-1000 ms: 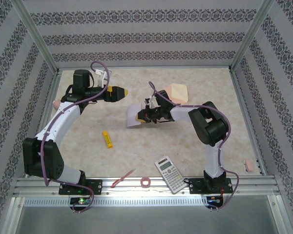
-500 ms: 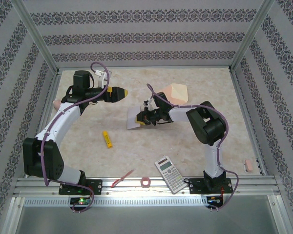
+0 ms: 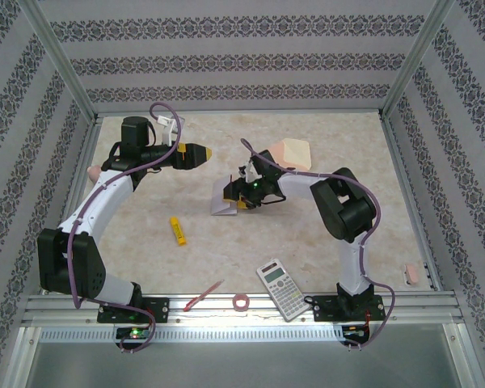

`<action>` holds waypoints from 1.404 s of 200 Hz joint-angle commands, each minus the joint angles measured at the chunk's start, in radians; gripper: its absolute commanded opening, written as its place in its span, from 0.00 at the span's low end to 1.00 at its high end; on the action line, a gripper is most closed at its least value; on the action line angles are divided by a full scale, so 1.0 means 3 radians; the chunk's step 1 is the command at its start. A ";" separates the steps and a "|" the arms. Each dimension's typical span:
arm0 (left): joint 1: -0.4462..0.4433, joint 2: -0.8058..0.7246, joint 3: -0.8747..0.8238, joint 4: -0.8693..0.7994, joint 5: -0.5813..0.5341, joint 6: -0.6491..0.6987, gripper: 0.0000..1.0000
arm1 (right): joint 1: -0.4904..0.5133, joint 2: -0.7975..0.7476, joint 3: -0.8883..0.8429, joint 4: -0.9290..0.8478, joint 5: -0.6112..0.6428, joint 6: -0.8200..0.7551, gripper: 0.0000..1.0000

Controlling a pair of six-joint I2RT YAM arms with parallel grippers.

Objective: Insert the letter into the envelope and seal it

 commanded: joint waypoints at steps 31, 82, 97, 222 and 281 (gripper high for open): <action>0.0060 -0.0070 -0.0037 0.0110 0.0051 -0.0007 1.00 | 0.0033 -0.0292 0.0098 -0.0346 0.0222 -0.0080 0.72; 0.0069 -0.0069 -0.0039 0.0117 0.0061 -0.0010 1.00 | 0.0069 -0.0344 0.0182 -0.0465 0.0211 -0.0102 0.81; 0.0075 -0.0068 -0.0047 0.0126 0.0064 -0.0015 1.00 | 0.0086 -0.0340 0.0213 -0.0530 0.0228 -0.0122 0.94; 0.0074 -0.0044 -0.0231 0.0013 -0.0162 0.0087 1.00 | 0.0191 -0.0280 0.0447 -0.0979 0.0543 -0.0363 0.98; 0.0074 -0.0057 -0.0259 0.0008 -0.0408 0.0094 1.00 | 0.0112 -0.0458 0.0487 -0.0974 0.0552 -0.0386 0.98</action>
